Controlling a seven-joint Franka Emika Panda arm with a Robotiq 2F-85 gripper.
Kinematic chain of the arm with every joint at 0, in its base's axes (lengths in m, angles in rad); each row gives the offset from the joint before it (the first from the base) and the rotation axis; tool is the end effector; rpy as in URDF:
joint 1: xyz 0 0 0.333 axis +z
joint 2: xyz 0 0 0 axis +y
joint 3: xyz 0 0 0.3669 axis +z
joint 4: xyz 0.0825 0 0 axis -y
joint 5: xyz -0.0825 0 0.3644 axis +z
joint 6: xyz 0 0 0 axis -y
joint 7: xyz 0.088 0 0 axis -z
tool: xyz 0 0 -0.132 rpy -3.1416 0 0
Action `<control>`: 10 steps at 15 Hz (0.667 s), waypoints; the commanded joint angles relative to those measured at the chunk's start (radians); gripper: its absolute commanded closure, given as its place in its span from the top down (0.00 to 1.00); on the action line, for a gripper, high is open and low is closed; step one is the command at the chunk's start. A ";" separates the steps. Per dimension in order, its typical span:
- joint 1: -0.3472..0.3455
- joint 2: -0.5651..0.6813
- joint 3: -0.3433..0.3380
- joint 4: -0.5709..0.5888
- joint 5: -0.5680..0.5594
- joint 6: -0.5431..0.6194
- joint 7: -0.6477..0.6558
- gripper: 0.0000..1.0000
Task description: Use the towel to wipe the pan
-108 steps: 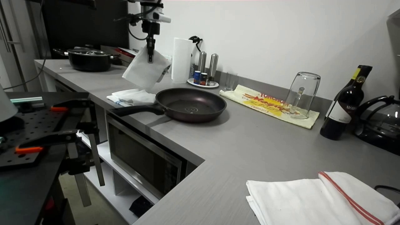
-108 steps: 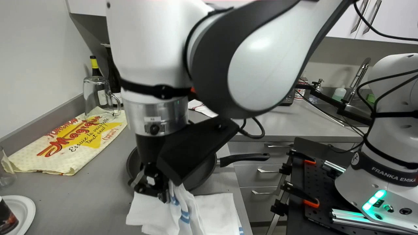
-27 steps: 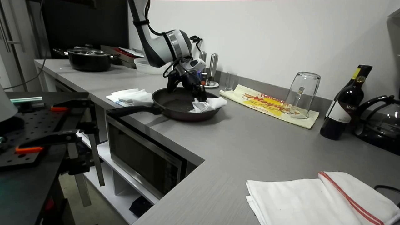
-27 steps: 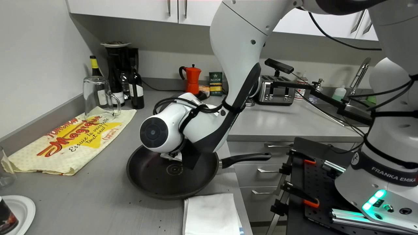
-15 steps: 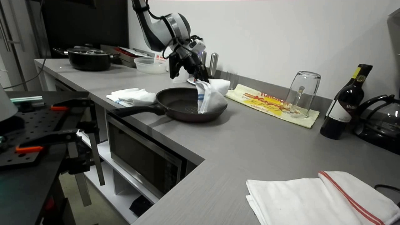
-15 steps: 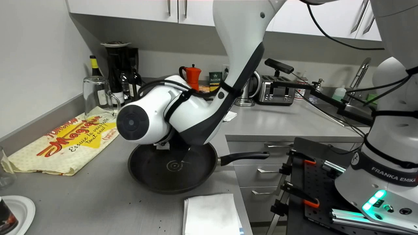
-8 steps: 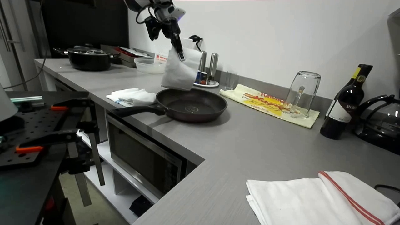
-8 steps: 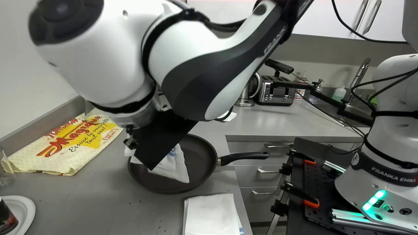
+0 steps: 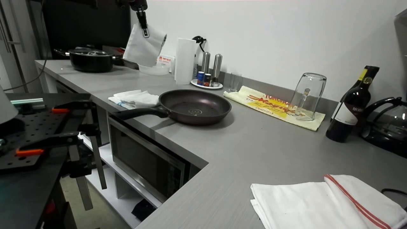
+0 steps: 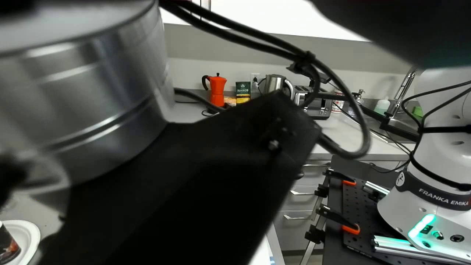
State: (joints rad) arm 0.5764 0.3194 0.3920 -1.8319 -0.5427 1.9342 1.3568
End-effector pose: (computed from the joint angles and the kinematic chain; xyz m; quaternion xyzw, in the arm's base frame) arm 0.3979 0.4615 0.3954 0.9767 -0.0741 0.1315 0.1525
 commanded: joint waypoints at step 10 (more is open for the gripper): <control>-0.012 0.126 -0.124 -0.002 0.110 0.285 -0.097 0.02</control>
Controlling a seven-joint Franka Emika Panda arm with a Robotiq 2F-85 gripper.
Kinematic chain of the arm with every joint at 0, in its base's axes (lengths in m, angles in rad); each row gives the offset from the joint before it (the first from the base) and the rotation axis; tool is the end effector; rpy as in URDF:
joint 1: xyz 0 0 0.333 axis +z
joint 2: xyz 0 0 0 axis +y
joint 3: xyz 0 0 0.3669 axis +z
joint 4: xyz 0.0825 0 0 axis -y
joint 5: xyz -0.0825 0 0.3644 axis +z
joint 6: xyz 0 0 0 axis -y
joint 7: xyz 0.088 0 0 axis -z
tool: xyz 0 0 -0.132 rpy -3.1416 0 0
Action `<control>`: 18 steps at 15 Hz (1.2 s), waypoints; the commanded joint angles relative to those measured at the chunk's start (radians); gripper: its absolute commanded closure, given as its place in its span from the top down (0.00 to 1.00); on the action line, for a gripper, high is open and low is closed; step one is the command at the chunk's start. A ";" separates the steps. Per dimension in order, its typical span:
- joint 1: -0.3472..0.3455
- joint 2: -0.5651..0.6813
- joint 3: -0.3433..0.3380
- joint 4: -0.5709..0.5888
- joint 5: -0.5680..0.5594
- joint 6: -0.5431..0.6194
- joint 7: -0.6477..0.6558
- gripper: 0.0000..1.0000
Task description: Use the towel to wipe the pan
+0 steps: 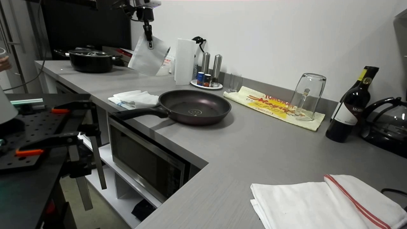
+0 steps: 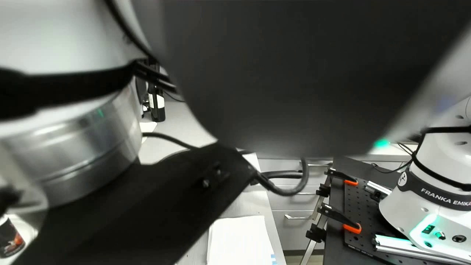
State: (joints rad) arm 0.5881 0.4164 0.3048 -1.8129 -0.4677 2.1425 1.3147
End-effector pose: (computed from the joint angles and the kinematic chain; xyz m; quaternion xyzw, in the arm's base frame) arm 0.4389 0.4704 0.3511 0.9872 -0.0868 0.1043 0.0832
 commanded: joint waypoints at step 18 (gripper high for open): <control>-0.117 0.151 -0.121 -0.066 0.206 0.276 -0.255 0.02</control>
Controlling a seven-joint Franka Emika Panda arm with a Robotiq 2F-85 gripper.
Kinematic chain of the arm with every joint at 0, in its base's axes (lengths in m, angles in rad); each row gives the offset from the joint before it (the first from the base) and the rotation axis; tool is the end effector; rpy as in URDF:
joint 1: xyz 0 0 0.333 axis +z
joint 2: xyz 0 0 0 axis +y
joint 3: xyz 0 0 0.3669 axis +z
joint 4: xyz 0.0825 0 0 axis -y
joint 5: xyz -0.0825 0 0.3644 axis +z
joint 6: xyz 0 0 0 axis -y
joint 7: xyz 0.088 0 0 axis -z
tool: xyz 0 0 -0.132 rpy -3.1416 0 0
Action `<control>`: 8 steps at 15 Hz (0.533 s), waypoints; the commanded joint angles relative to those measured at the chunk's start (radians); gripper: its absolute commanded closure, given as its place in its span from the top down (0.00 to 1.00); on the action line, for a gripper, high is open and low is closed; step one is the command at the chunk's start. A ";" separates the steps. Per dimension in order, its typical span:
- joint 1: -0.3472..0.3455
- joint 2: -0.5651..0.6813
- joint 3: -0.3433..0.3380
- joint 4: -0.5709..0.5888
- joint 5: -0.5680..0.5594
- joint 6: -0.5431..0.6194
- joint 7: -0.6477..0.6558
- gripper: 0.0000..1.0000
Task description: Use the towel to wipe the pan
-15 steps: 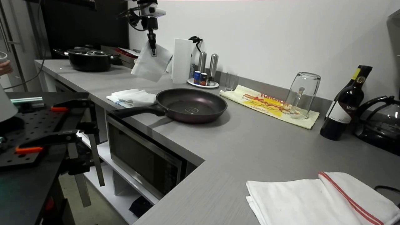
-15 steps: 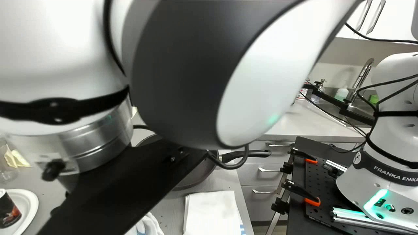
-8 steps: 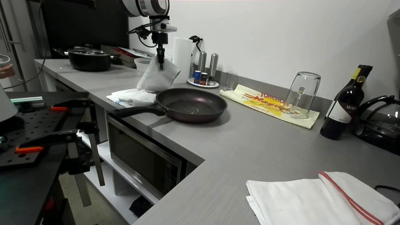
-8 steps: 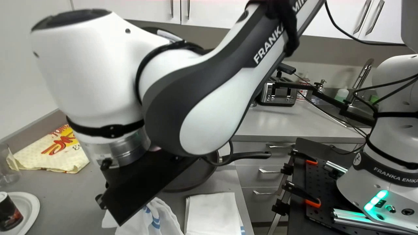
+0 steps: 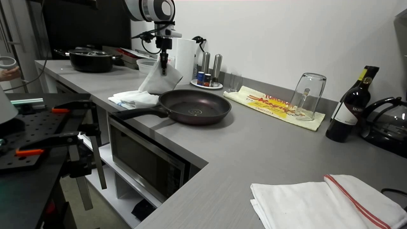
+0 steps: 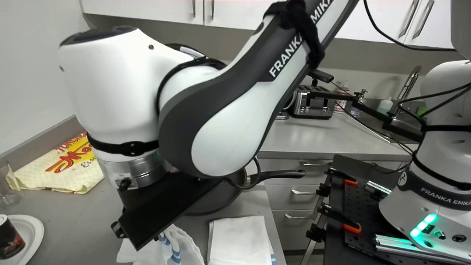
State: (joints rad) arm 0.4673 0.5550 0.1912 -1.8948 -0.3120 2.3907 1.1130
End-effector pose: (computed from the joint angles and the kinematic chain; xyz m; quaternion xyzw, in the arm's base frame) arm 0.5173 0.3789 0.2421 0.9908 -0.1230 0.0285 0.0492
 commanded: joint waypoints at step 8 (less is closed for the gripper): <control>0.004 0.000 -0.023 0.009 0.089 0.053 -0.088 0.42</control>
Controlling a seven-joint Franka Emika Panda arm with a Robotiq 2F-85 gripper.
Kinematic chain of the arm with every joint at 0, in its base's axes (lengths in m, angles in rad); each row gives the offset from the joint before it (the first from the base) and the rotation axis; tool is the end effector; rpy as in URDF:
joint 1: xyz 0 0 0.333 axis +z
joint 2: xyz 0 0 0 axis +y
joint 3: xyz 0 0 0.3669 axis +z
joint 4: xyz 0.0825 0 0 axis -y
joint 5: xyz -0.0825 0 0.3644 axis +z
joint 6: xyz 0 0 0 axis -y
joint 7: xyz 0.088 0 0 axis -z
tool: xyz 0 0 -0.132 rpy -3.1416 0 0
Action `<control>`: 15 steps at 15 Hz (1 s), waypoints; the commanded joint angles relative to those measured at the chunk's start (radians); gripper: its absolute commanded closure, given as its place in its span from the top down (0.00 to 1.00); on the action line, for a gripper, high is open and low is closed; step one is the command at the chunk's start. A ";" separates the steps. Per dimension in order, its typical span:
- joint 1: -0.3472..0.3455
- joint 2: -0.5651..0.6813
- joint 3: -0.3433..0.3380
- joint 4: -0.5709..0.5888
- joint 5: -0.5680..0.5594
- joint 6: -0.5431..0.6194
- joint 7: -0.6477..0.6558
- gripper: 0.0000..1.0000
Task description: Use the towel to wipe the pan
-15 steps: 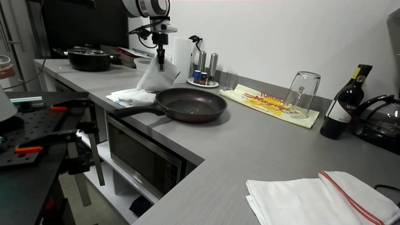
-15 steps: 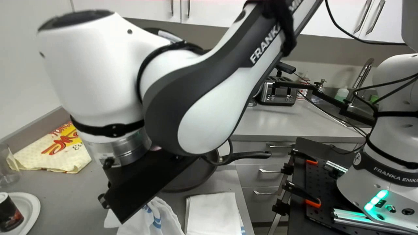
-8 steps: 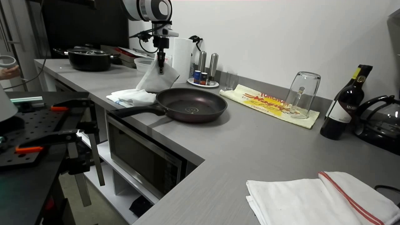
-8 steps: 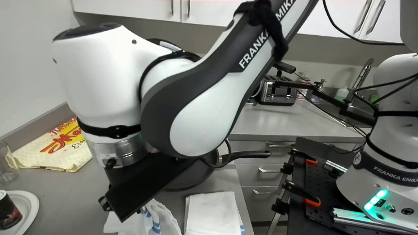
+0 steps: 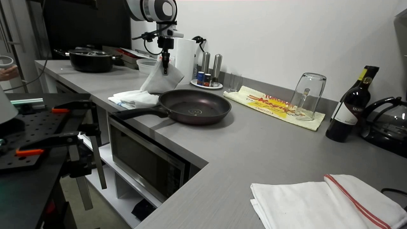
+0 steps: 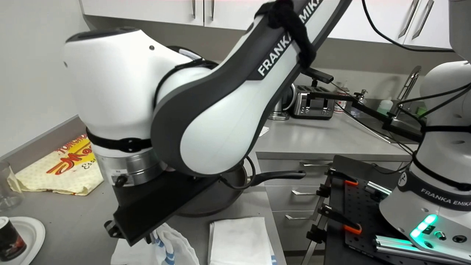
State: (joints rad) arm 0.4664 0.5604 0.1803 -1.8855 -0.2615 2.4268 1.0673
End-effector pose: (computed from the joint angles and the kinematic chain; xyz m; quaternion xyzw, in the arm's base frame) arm 0.5260 0.3792 0.2445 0.9916 -0.1241 0.0273 0.0257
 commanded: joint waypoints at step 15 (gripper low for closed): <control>-0.081 -0.203 0.039 -0.203 0.106 -0.005 -0.344 1.00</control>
State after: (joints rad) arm 0.4369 0.4944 0.1827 -1.9755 -0.2218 2.4259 0.8927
